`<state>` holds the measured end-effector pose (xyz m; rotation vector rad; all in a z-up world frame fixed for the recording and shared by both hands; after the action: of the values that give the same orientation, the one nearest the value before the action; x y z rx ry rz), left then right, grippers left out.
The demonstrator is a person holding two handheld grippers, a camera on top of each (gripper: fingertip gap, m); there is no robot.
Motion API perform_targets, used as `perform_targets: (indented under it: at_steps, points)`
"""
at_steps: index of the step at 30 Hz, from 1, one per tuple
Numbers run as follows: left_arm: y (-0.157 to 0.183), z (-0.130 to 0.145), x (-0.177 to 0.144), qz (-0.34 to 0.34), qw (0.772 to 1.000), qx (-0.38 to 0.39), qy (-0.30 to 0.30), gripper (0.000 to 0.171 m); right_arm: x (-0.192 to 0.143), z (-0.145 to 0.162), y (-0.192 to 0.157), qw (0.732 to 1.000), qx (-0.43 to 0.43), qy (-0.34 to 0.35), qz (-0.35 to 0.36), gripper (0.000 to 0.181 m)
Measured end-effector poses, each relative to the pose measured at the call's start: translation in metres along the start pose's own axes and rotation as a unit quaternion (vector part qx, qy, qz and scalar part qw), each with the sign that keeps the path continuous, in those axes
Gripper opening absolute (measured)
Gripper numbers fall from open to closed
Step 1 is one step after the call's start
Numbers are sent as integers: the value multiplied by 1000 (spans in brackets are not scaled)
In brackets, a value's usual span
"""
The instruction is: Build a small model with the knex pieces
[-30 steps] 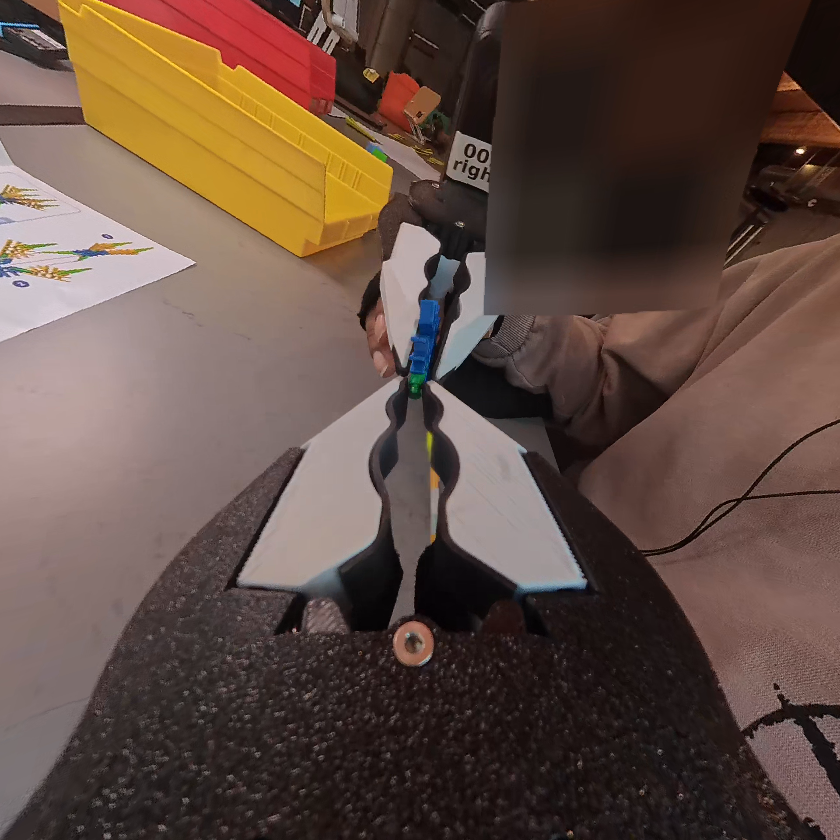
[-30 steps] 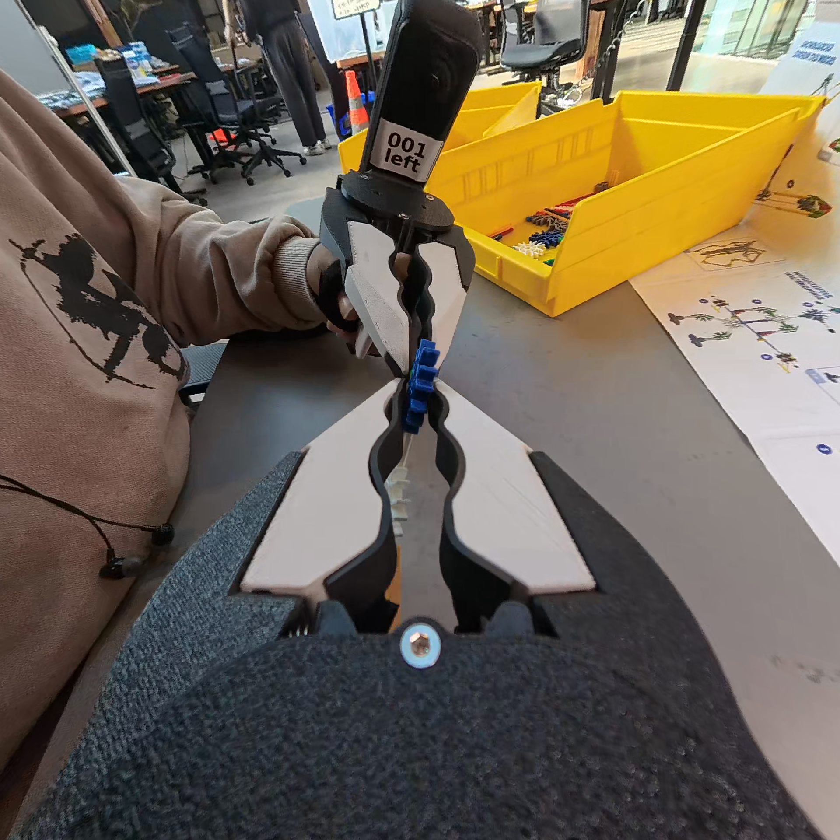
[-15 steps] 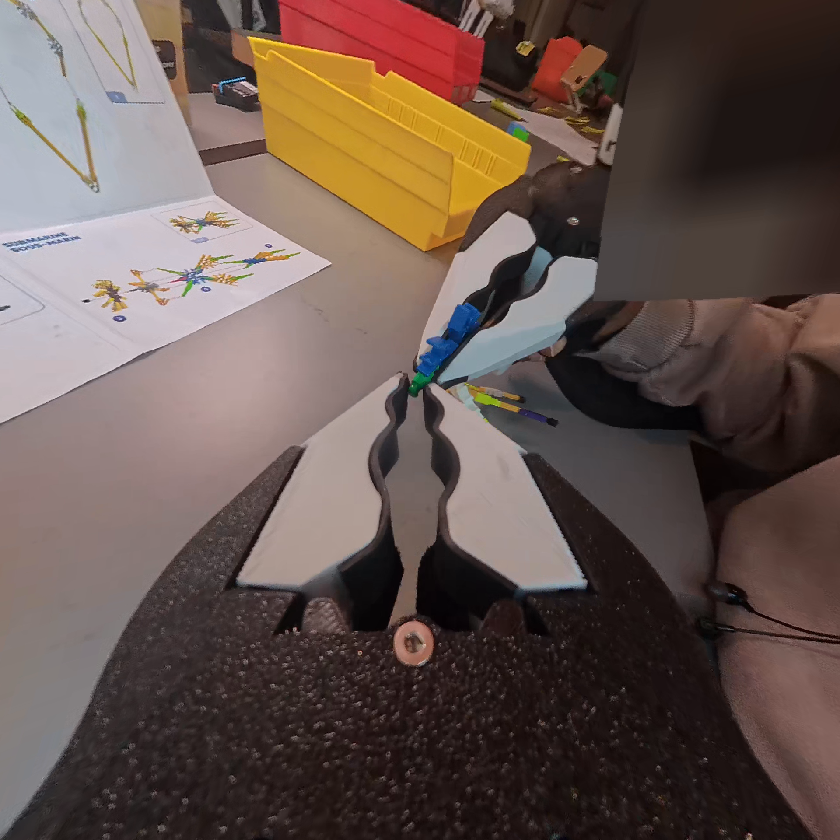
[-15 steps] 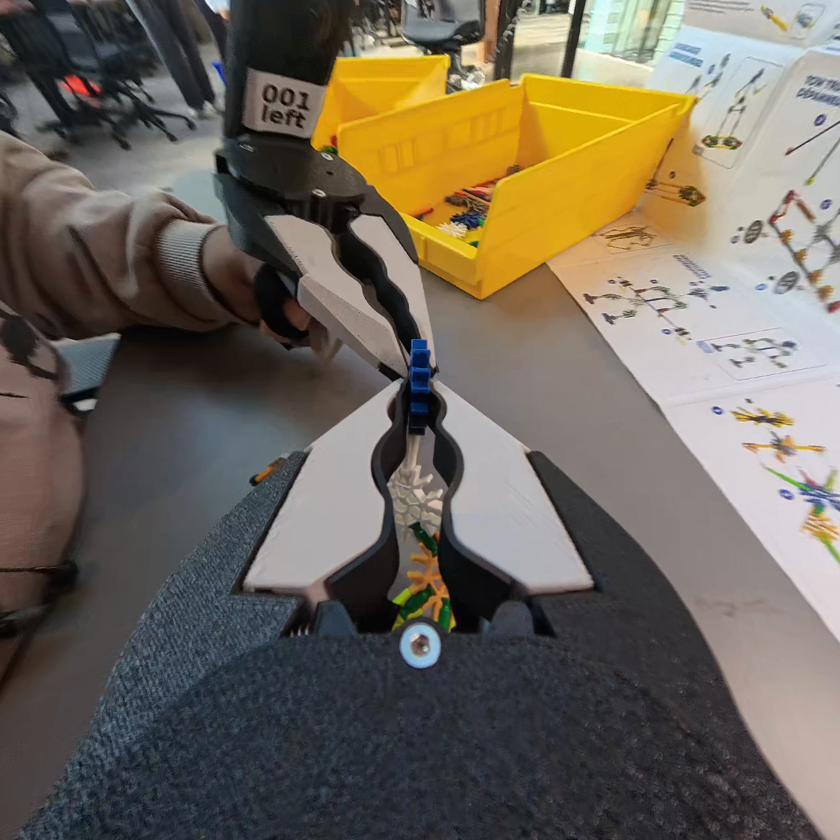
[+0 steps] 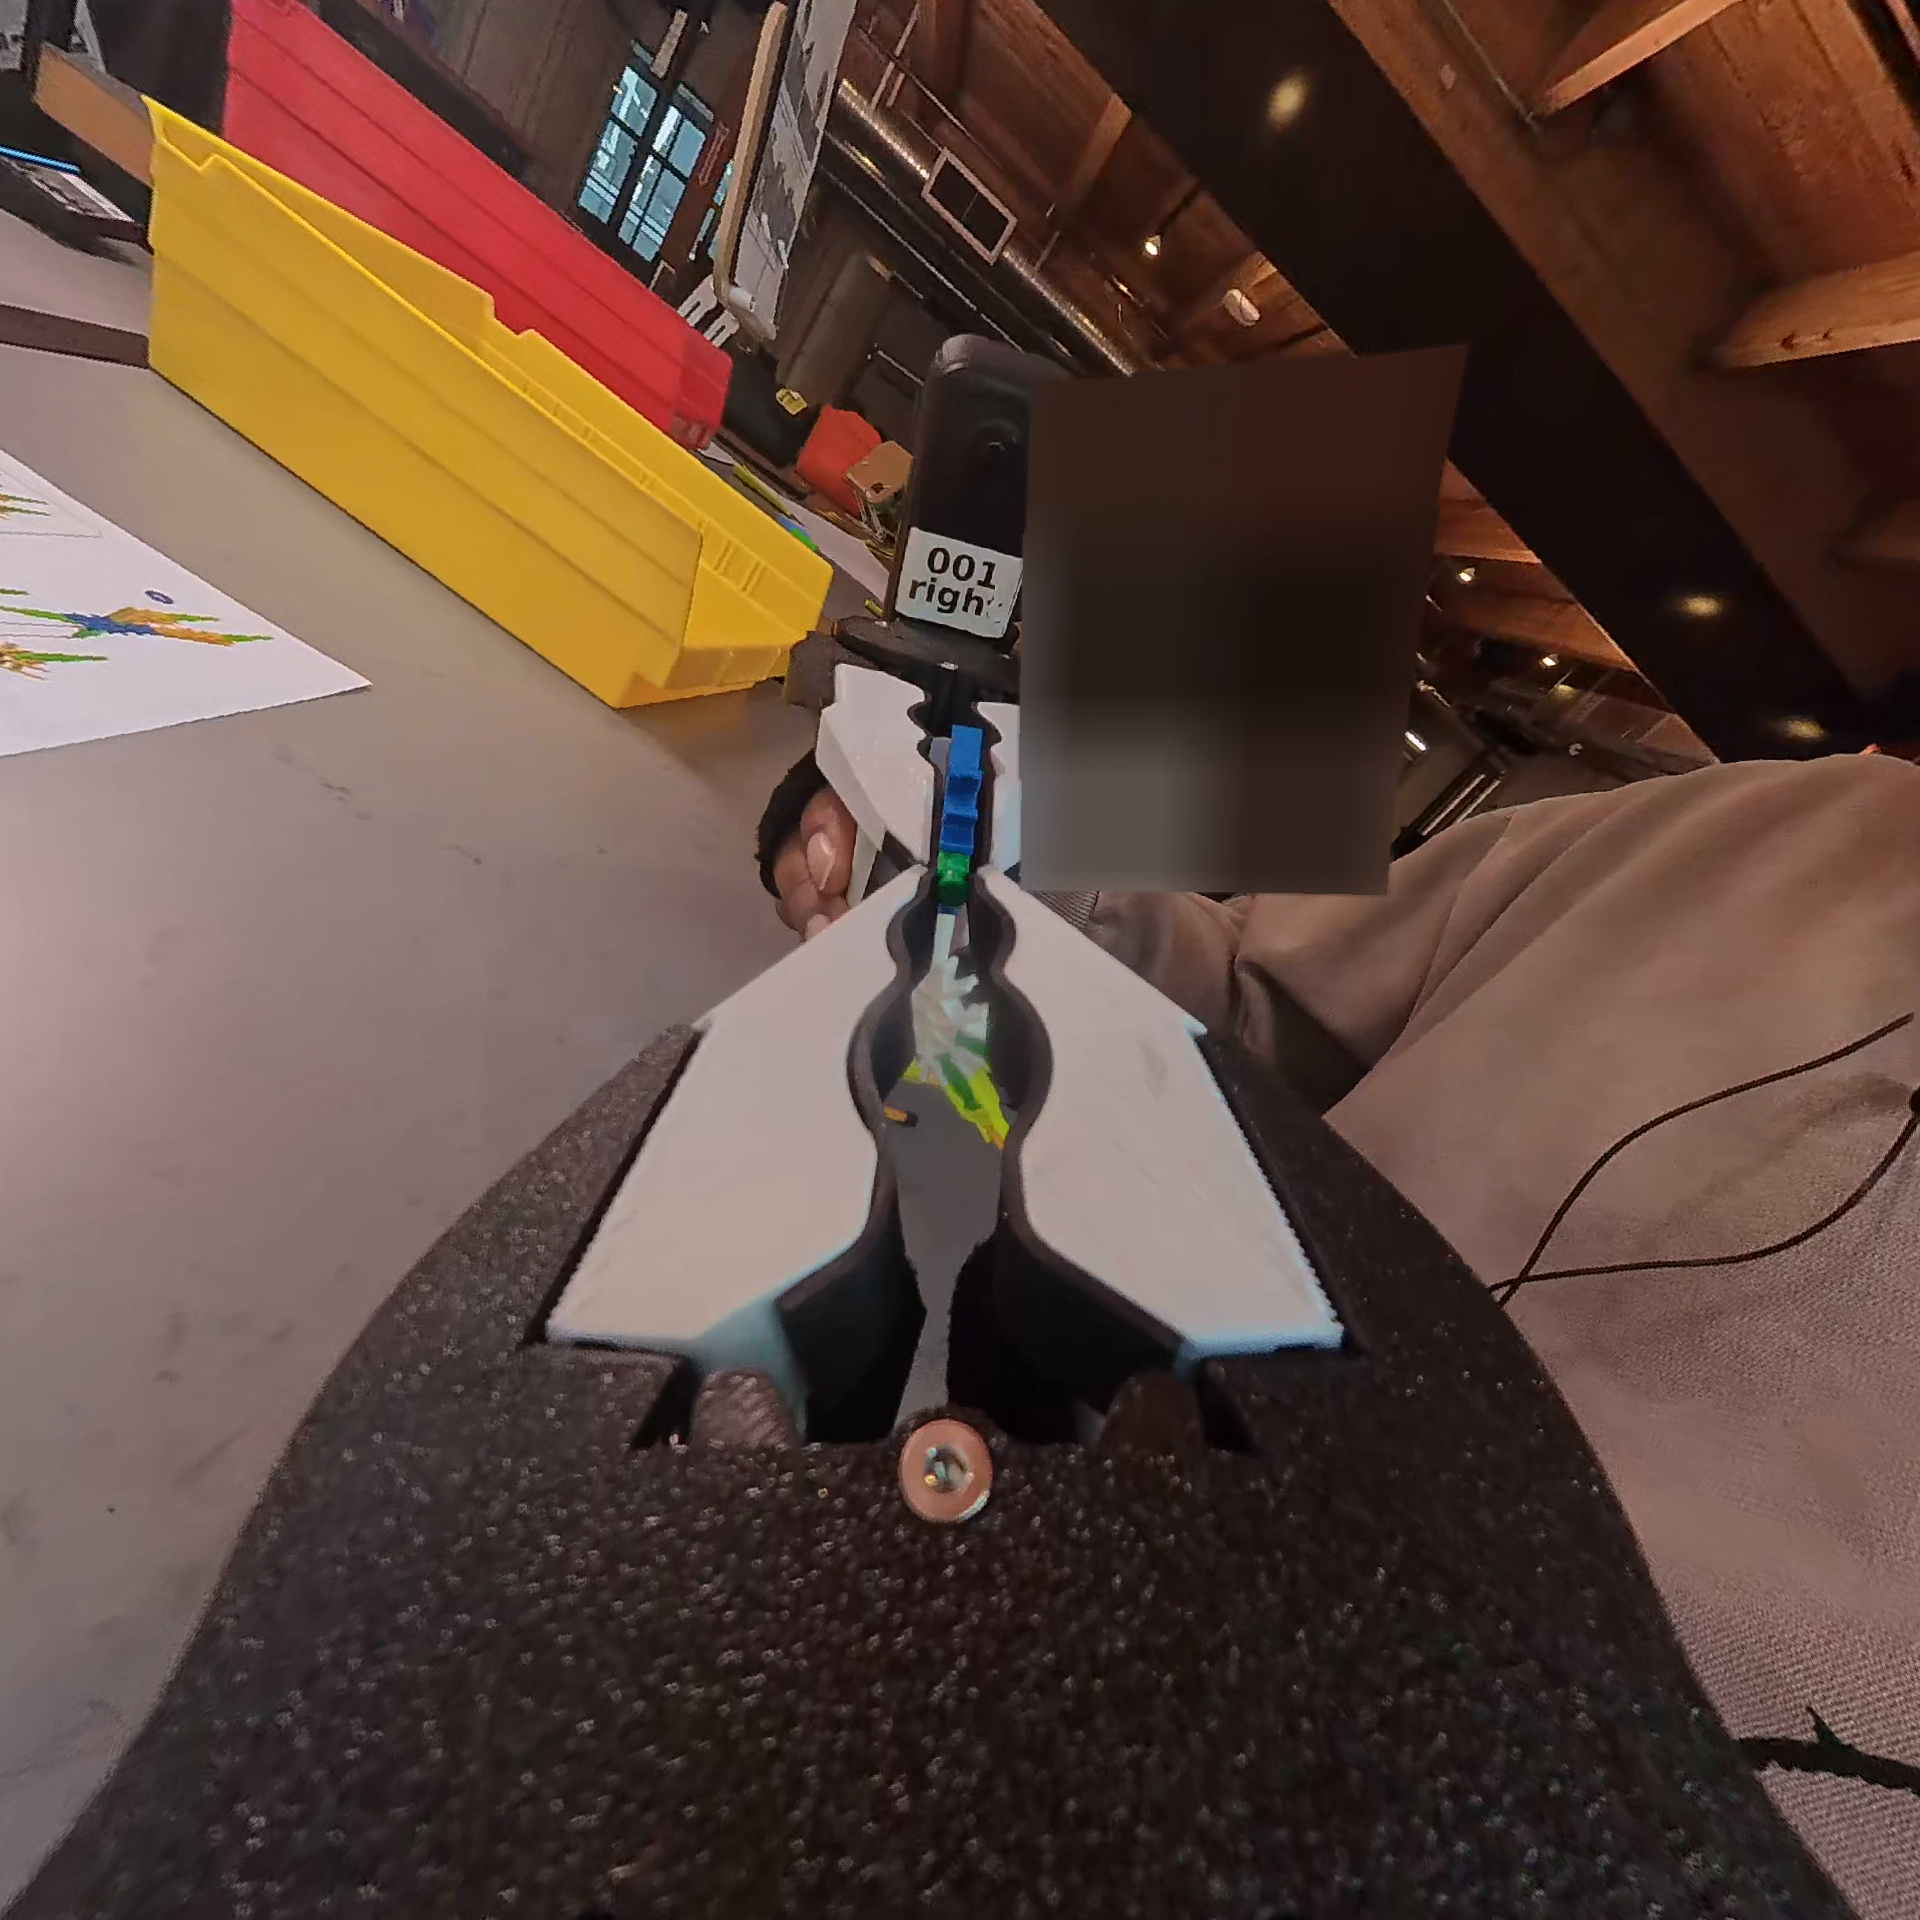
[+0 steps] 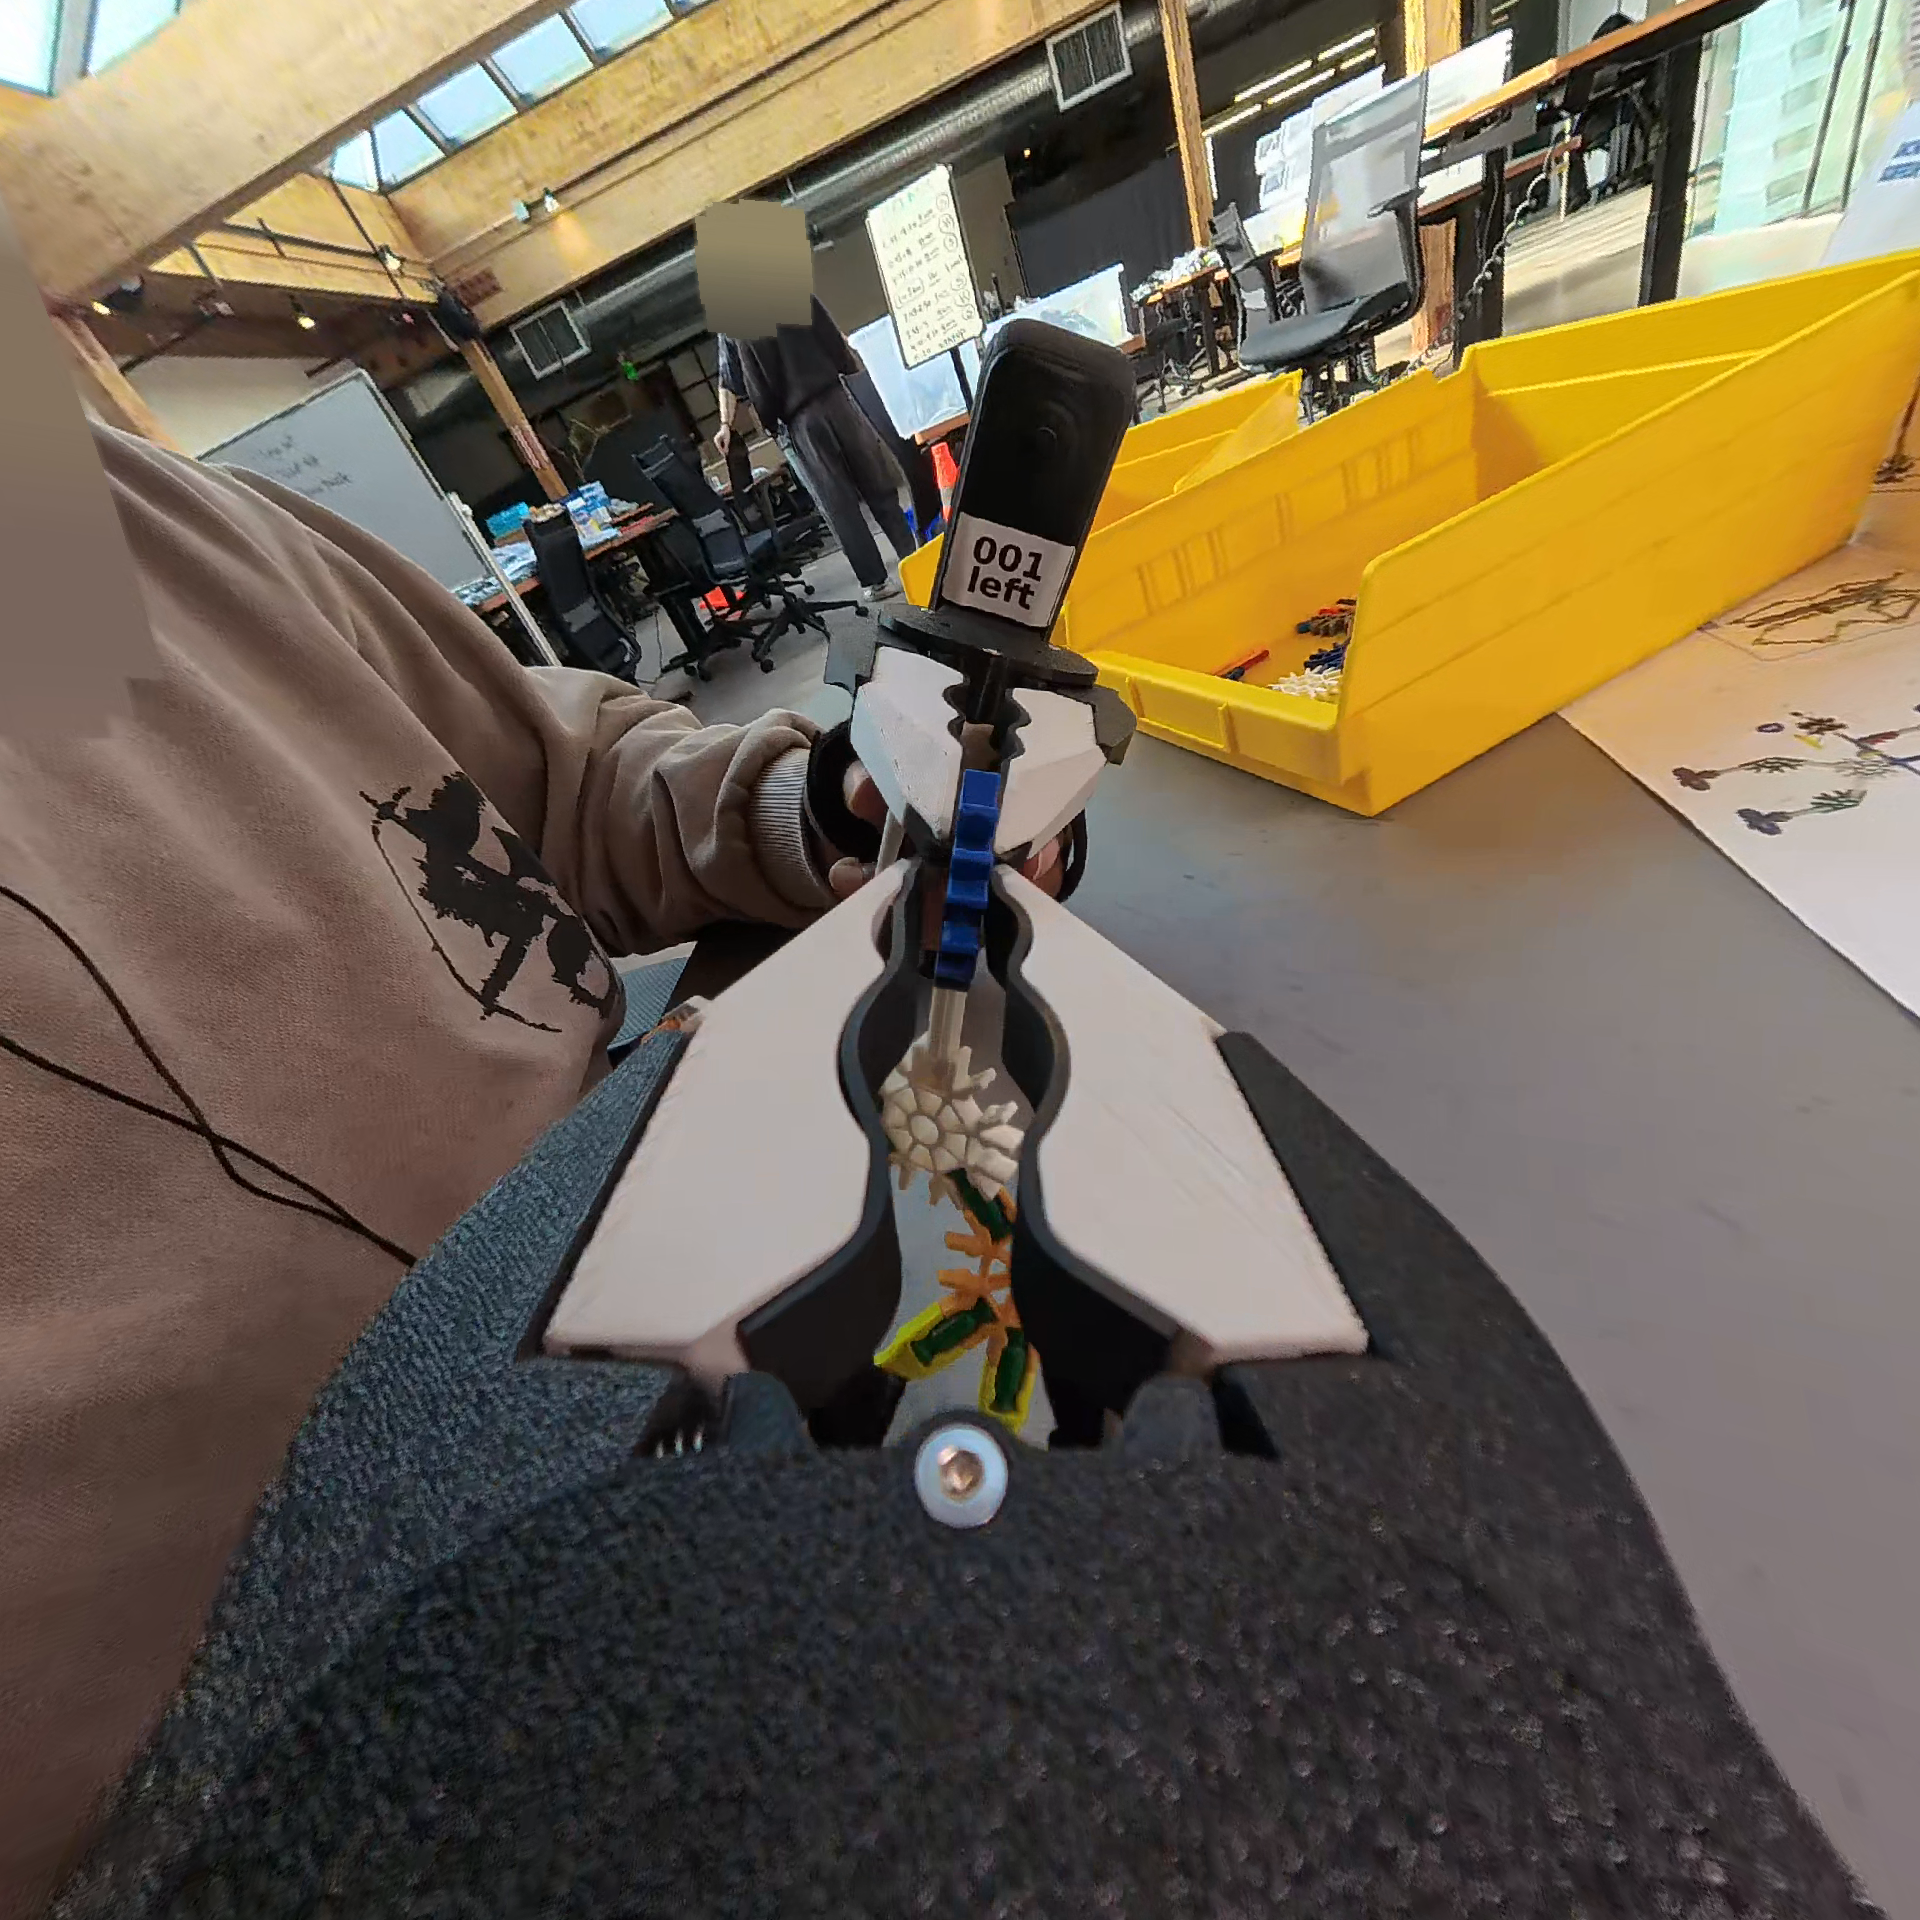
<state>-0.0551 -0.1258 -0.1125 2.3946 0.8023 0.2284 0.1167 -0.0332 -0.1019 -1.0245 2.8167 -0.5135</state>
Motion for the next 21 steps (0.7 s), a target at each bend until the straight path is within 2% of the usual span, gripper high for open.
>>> perform_targets:
  at_steps: [2, 4, 7, 17, 21]
  points:
    - [0, -3, -2, 0, 1000, 1, 1, 3, -4, -2, -3, 1000, -8, -1, -6, 15]
    - [1, -3, -3, 3, 1000, 4, -4, 3, -5, -3, -2, 1000, -8, -7, 0, 6]
    - [3, -2, -2, 16, 1000, 2, -15, 4, -6, -2, -3, 1000, -7, -5, -10, 6]
    - [6, -3, -3, 7, 1000, 14, 12, 6, -3, -2, 0, 999, 21, 17, -18, 5]
    - [3, -4, -4, -41, 998, 32, 23, 4, -1, -1, 3, 999, 4, 10, 38, 5]
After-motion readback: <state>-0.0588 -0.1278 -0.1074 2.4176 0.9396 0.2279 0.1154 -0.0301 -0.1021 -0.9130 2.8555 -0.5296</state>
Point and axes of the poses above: each gripper's, where its closed fingertips meet, x out along the fingers, z out of its underside, y = z × x across the jaws, the point moved 10 cm from there along -x, back along the fingers, and after that the axes turned 11 degrees about -z, right-handed, at the moved point
